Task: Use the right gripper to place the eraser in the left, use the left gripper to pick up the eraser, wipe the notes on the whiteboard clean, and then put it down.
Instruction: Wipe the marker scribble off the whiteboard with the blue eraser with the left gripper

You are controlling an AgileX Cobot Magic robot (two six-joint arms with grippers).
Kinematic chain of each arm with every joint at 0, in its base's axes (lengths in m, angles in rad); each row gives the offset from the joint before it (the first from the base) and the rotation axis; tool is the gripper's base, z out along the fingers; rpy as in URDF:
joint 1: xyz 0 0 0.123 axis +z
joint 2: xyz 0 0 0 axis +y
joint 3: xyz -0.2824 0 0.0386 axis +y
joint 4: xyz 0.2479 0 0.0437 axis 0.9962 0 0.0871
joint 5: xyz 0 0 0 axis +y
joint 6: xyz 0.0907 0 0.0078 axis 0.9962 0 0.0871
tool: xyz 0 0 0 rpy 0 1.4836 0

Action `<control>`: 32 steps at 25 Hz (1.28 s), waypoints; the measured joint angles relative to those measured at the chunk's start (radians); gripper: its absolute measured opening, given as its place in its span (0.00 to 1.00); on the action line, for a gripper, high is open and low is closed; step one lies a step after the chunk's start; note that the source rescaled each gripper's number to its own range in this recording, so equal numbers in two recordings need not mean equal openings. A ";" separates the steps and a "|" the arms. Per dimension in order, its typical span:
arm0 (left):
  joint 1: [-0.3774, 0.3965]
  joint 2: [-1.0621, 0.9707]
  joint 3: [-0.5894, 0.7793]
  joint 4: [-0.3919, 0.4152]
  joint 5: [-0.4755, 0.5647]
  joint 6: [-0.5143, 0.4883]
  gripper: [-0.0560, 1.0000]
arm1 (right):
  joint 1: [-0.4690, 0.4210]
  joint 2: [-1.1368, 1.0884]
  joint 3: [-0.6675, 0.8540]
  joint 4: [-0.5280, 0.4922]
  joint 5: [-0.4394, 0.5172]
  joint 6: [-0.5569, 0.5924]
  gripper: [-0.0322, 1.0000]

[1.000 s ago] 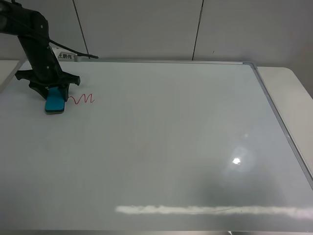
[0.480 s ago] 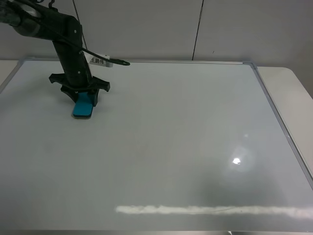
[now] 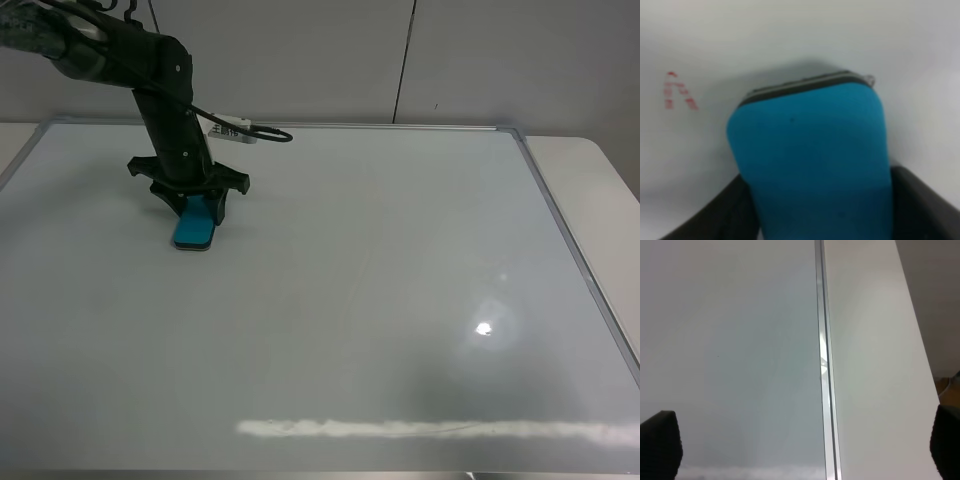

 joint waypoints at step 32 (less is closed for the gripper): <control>0.042 0.014 -0.048 0.070 0.061 0.003 0.06 | 0.000 0.000 0.000 0.000 0.000 0.000 1.00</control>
